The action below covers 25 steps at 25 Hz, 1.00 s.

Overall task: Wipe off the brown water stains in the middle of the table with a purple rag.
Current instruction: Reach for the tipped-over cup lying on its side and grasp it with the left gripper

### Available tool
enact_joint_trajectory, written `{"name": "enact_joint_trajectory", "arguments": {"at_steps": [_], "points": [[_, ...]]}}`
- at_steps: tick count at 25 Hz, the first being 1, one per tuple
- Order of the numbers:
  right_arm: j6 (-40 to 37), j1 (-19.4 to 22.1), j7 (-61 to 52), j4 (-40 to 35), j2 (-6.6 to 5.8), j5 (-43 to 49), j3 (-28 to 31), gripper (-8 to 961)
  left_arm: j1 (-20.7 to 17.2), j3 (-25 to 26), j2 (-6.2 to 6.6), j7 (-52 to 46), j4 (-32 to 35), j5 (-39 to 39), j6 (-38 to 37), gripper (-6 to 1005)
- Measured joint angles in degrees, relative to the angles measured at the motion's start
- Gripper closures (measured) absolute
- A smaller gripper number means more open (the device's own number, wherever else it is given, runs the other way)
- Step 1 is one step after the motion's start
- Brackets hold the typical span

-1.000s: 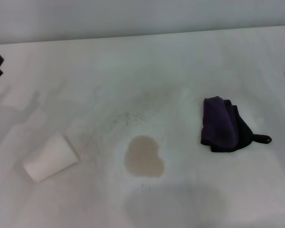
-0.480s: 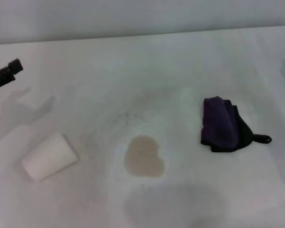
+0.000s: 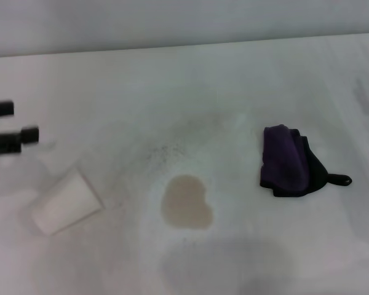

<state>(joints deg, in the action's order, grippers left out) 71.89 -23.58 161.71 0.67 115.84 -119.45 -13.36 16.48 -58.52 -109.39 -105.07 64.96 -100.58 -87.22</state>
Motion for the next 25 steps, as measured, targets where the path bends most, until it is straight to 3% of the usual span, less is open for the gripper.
{"name": "enact_joint_trajectory", "arguments": {"at_steps": [5,10,17,25], "points": [[0.02,0.02,0.0,1.86,0.01,0.01,0.09,109,3.4,3.29,0.6,-3.12,2.66,-11.97,-10.36,112],[-0.04,0.21,0.01,3.37,0.09,0.01,0.11,109,5.42,3.13,0.29,-4.6,4.55,-21.63,-12.12,112],[-0.04,-0.17,0.0,4.38,0.09,0.0,0.09,109,7.3,2.46,-1.88,-1.27,6.32,-29.79,-12.16,111],[0.18,-0.41,-2.2,4.43,0.14,0.02,0.09,109,9.67,2.15,-4.72,5.39,2.54,-33.69,-11.54,111]]}}
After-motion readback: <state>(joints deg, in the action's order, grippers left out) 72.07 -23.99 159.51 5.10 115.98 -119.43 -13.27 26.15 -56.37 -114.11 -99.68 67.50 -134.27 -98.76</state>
